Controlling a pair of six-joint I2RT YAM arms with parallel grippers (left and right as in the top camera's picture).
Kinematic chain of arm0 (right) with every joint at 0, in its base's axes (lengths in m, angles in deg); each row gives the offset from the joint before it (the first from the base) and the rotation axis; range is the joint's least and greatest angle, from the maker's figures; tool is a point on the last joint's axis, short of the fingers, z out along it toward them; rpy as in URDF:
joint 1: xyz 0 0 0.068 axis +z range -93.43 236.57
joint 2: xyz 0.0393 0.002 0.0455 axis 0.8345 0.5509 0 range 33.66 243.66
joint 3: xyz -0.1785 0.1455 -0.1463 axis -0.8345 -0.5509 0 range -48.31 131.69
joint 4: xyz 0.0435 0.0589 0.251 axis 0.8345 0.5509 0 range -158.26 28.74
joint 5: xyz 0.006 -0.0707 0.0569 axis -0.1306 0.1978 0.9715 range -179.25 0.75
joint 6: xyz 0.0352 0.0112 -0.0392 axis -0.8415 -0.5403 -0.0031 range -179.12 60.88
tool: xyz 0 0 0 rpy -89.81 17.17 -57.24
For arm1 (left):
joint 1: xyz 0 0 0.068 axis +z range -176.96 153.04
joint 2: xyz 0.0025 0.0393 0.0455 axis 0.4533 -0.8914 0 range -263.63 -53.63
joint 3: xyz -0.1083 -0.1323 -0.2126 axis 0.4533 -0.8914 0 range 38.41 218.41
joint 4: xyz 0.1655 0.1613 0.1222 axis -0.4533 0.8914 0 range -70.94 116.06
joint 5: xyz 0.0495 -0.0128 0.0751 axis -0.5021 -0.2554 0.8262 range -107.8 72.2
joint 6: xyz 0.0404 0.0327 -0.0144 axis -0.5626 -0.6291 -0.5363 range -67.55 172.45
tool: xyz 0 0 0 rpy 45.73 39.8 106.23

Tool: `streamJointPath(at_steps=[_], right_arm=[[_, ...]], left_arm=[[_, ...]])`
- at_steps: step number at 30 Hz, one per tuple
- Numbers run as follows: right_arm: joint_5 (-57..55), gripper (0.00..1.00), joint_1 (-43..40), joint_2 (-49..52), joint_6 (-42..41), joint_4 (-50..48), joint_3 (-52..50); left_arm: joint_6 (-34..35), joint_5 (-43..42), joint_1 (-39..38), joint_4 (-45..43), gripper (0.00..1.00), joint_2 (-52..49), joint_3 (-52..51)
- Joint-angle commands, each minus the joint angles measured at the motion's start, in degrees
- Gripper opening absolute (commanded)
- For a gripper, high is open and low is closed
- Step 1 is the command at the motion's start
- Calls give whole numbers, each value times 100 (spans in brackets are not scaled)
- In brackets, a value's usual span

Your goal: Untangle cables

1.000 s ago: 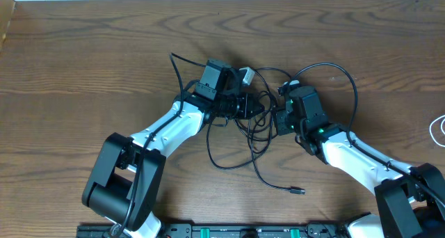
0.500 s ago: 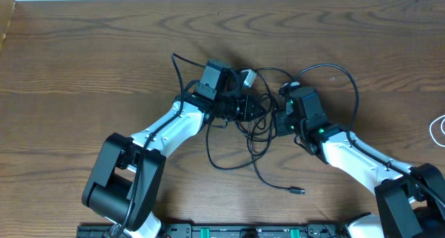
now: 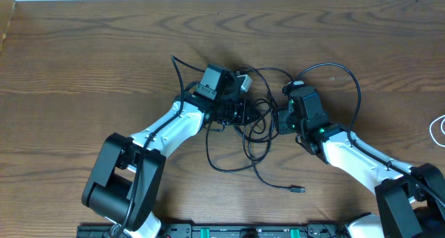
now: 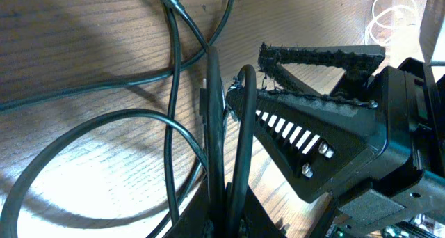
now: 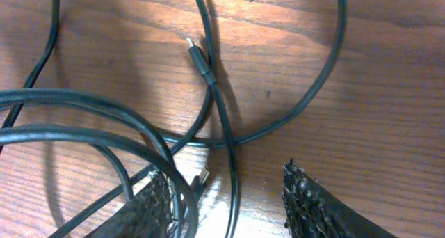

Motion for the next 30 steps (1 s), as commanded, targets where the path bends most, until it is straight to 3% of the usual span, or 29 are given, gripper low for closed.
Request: streamJointPath(at_steps=[1,8,15,22,30], right_arm=[[-367,51,-35,-24,-61,-4,4],[-601,55,-35,422,-105,-319,4],[-634,56,-70,1047,-232,-957,4],[-640,56,-280,1115,-466,-994,4],[280,61,-293,1113,-203,-901,7]], left_arm=[[-118,-138,-7,31,8,-22,31],[-118,-164,-9,131,8,-22,31],[-170,-798,-7,151,8,-22,31],[-549,-1451,-7,146,8,-22,31],[-575,-1700,-7,11,8,-22,31]])
